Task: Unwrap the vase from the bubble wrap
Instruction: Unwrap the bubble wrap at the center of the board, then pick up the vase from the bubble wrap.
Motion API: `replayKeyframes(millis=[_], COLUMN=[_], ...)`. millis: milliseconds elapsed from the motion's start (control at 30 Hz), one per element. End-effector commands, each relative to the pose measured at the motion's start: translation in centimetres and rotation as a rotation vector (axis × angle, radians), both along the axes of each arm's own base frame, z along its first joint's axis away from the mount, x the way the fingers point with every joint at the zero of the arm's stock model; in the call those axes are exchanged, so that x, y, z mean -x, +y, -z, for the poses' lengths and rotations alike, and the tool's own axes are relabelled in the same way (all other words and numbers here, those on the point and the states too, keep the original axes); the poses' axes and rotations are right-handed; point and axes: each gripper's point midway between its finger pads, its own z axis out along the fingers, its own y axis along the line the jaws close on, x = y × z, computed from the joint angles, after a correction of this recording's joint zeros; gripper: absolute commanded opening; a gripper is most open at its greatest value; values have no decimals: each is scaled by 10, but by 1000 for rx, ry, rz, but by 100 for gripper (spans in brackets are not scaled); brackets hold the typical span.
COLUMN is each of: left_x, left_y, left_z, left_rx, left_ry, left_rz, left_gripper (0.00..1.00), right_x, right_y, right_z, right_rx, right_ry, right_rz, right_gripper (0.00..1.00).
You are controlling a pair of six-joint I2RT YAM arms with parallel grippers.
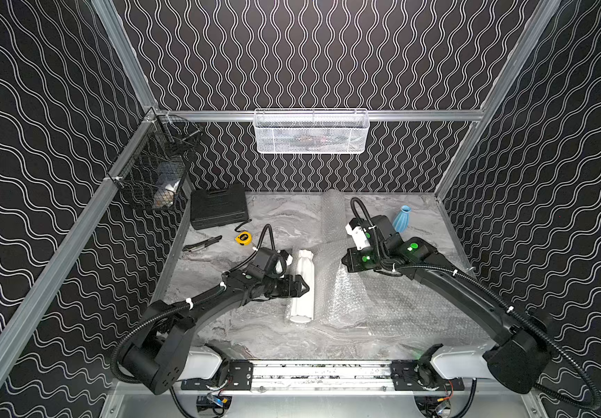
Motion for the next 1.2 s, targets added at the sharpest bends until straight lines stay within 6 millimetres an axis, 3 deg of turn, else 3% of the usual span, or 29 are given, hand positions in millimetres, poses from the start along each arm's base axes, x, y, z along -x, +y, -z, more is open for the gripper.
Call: replayKeyframes(millis=[0,300,467,600,733,867,1167], left_x=[-3,-14,-23,-22,-14,-15,-9], left_y=[-2,32,45,28,-3,-11,-14], left_z=[-6,-19,-45,-69,-86,-79,-37], left_rx=[16,-203,-292,-205,-33,20,-34], left_ry=[-16,-71,-137,-174,-171,-128,12], left_rz=[-4,-65,-78,-2,100,92,89], left_gripper=[89,90,91,91,90,91,99], right_x=[-4,-6,-7,-7,-8,-8,-9], right_y=[2,-4,-5,-5,-3,-1,1], right_z=[-1,14,22,25,24,24,24], right_rx=[-10,37,51,54,45,41,35], right_ry=[-11,5,19,24,23,24,24], right_rz=[10,33,37,37,35,30,28], right_gripper=[2,2,2,2,2,2,2])
